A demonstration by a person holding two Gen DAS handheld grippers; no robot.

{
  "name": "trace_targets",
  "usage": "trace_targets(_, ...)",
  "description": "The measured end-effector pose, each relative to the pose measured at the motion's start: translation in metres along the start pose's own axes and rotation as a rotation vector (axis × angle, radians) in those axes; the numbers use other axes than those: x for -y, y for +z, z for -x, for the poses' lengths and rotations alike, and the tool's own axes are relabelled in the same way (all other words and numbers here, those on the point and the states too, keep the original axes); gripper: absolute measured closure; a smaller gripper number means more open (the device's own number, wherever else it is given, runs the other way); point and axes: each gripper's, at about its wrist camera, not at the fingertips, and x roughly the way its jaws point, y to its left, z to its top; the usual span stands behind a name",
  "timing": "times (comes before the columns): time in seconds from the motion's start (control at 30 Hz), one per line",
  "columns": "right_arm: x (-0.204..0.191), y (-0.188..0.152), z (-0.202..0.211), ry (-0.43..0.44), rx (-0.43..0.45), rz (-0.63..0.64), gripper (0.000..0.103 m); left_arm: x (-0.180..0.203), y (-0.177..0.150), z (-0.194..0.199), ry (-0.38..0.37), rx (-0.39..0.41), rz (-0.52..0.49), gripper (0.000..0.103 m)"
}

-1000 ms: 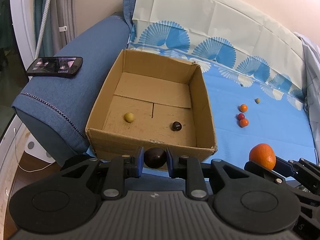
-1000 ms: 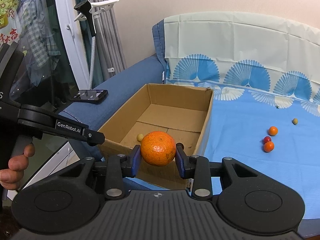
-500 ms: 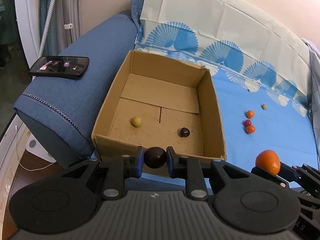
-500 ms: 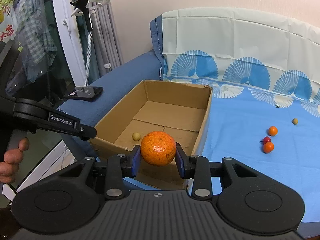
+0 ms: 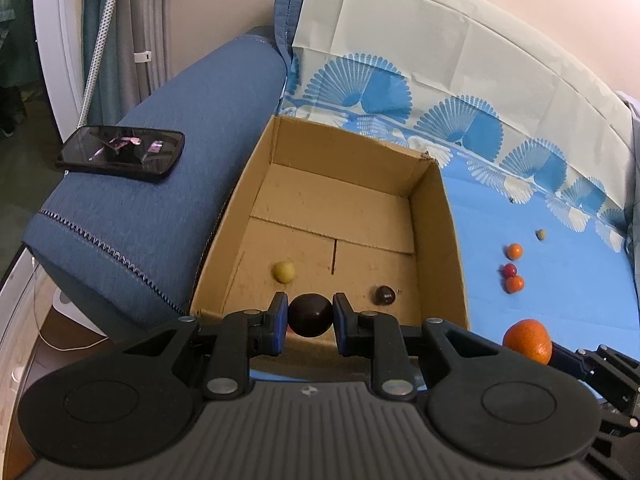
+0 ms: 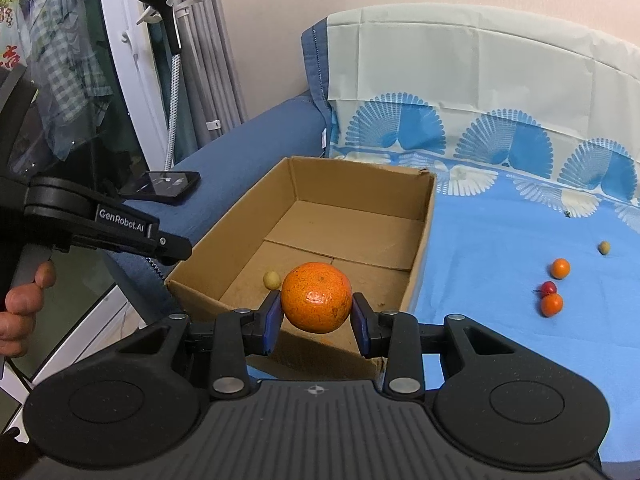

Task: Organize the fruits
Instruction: 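Carry the dark plum with the left tool while the right tool carries the orange into the box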

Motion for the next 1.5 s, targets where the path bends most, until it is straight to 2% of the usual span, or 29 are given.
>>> trace_targets(0.33,0.003,0.013,-0.035,0.010,-0.023,0.011,0.065,-0.006,0.023,-0.026,0.021,0.001,0.009,0.077)
trace_targets(0.83,0.011,0.019,-0.095,0.004,-0.107,0.012,0.065,-0.009,0.039,-0.091,0.054,-0.066,0.008,0.077)
trace_targets(1.5,0.012,0.003,-0.166,0.007,-0.229,0.072,0.065,-0.016,0.028,-0.172,0.127,-0.187,-0.035,0.077)
